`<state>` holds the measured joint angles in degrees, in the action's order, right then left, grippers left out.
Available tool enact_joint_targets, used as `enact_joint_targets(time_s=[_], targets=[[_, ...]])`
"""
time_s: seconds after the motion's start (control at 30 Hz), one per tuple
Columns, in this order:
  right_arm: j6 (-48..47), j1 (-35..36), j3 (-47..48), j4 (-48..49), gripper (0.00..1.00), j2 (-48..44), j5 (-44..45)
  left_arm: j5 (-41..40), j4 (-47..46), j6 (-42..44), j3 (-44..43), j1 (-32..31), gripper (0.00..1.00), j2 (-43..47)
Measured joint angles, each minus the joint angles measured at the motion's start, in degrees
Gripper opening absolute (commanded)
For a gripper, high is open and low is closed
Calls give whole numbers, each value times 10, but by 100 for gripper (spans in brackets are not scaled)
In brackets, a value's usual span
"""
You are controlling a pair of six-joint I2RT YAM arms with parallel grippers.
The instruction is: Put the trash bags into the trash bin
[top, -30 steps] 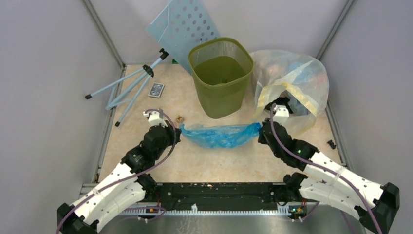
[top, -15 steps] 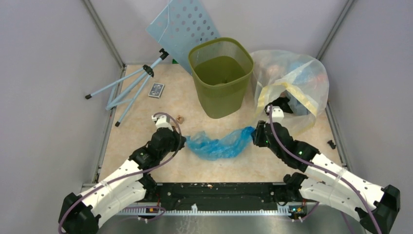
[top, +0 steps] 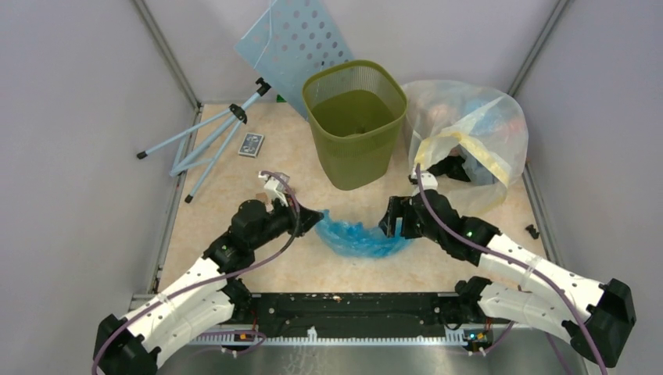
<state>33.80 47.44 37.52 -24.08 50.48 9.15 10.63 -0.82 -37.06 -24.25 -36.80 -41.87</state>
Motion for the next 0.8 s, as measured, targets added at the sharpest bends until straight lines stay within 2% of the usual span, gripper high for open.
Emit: enact_joint_targets(time_s=[0.27,0.4,0.53,0.67,0.73,0.8], targets=[[196,0,23,-103,72,5,109,122,-117,29,0,0,0,20],[279,0,6,-116,70,3,107,173,-143,32,5,-5,0,-5],[360,0,-80,-79,65,-8,68,201,-160,33,40,-26,0,-5],[423,0,-156,-68,34,-22,47,209,-159,30,72,-52,0,-4],[434,0,-164,-68,18,-30,47,209,-156,29,78,-63,0,-4],[431,0,-163,-60,9,-40,52,204,-148,30,79,-72,10,-3]])
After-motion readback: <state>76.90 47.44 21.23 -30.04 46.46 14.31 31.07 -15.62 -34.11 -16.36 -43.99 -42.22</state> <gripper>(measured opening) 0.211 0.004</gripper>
